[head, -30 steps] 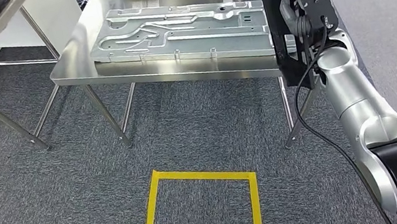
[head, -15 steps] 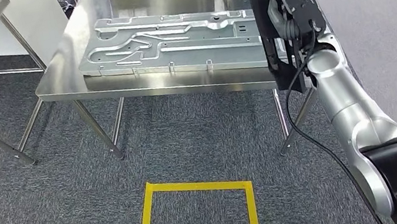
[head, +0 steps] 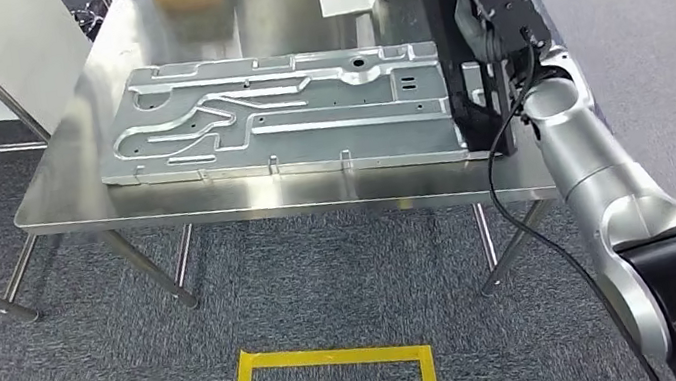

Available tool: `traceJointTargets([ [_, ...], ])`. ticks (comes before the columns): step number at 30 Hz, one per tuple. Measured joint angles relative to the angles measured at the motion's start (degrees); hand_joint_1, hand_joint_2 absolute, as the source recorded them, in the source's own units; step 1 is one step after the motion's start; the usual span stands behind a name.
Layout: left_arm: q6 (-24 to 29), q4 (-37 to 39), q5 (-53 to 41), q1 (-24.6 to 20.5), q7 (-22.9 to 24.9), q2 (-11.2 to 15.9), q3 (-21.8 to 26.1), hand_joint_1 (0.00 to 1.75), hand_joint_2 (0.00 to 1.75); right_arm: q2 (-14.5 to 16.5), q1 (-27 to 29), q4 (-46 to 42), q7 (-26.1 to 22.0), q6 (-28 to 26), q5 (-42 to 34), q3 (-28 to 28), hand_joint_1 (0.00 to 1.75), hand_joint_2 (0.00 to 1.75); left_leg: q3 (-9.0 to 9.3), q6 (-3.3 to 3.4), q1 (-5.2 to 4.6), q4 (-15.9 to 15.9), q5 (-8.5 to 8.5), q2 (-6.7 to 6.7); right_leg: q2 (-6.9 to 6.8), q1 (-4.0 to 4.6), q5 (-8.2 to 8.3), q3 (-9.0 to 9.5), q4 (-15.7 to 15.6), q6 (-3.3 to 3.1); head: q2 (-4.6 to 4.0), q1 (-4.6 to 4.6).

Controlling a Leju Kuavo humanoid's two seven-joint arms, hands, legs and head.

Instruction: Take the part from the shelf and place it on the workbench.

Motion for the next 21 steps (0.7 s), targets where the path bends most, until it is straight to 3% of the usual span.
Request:
traceJointTargets([
  [1,0.02,0.01,0.02,-0.06,-0.02,0.00,0.21,0.00,1.75,0.00,0.37,0.10,0.02,0.02,0.15,0.00,1.75,1.75,-3.00,-0.07,0.04,3.96,-0.44,-0.02,0.07,-0.01,-0.69,1.36,-0.54,-0.22,-0.01,0.01],
  [3,0.07,0.03,0.01,0.06,-0.07,0.00,0.44,0.00,1.75,0.09,1.16,0.31,-0.05,-0.02,0.65,0.03,1.75,1.75,-8.12,-0.22,0.03,7.69,-5.47,-0.01,0.37,-0.07,-2.10,4.04,-1.39,-0.36,-0.01,0.01],
  [5,0.04,0.06,-0.06,0.35,-0.25,0.03,0.49,0.00,1.75,0.26,1.40,0.39,0.33,-0.25,2.15,0.14,1.75,1.75,-11.43,-0.20,0.02,6.44,-10.11,0.00,0.86,-0.16,-3.58,6.38,-1.84,-0.24,-0.01,0.01],
  [6,-0.04,0.08,-0.16,0.47,-0.35,0.06,0.51,0.00,1.75,0.32,1.34,0.41,1.03,-0.47,3.55,0.27,1.75,1.75,-12.50,-0.07,0.01,4.38,-9.97,0.00,1.04,-0.18,-4.31,7.37,-1.90,-0.11,-0.01,0.01],
  [7,-0.16,0.10,-0.27,0.58,-0.43,0.10,0.52,0.00,1.75,0.37,1.16,0.45,2.07,-0.62,5.40,0.52,1.75,1.75,-13.27,0.19,-0.05,1.51,-7.12,-0.01,1.14,-0.16,-5.04,8.23,-1.92,0.07,-0.01,0.01],
  [10,-0.52,0.33,-0.49,0.91,-0.44,0.26,0.53,0.00,1.75,0.68,-1.64,1.65,7.48,1.68,13.17,2.49,1.75,1.75,-14.57,1.30,-0.55,-6.85,7.82,-0.18,1.60,0.21,-7.29,9.60,-1.06,0.97,-0.02,0.01],
  [11,-0.60,0.40,-0.51,0.97,-0.37,0.30,0.53,0.00,1.75,0.91,-3.19,2.41,9.33,3.19,15.68,3.49,1.75,1.75,-14.66,1.57,-0.67,-7.72,10.38,-0.27,1.83,0.34,-8.05,9.79,-0.66,1.33,-0.02,0.01],
  [14,-0.69,0.43,-0.57,0.38,-0.04,0.32,0.55,0.00,1.75,1.69,-7.54,4.19,11.83,5.66,19.63,5.80,1.75,1.75,-14.09,2.13,-0.54,-7.37,11.25,-0.43,1.76,0.26,-9.42,10.19,0.22,2.19,-0.02,0.02],
  [15,-0.70,0.43,-0.61,0.07,0.03,0.29,0.55,0.00,1.75,1.97,-8.78,4.67,11.96,5.76,20.03,6.26,1.75,1.75,-13.92,2.19,-0.57,-7.34,11.16,-0.53,1.56,0.23,-9.47,10.24,0.53,2.05,-0.02,0.02],
  [18,-0.74,0.43,-0.69,-0.46,0.19,0.15,0.56,0.00,1.75,2.75,-11.25,6.00,11.76,5.80,21.31,7.55,1.75,1.75,-13.74,2.37,-0.97,-7.02,10.70,-1.03,1.20,0.23,-9.39,10.59,0.42,0.80,-0.02,0.02],
  [21,-0.80,0.43,-1.36,-0.43,0.51,0.13,0.56,0.00,1.75,3.61,-12.55,7.66,11.50,7.94,28.59,10.48,1.75,1.75,-13.78,2.68,-1.10,-6.96,10.43,-1.41,1.03,0.13,-9.59,10.97,0.01,1.00,-0.03,0.02],
])
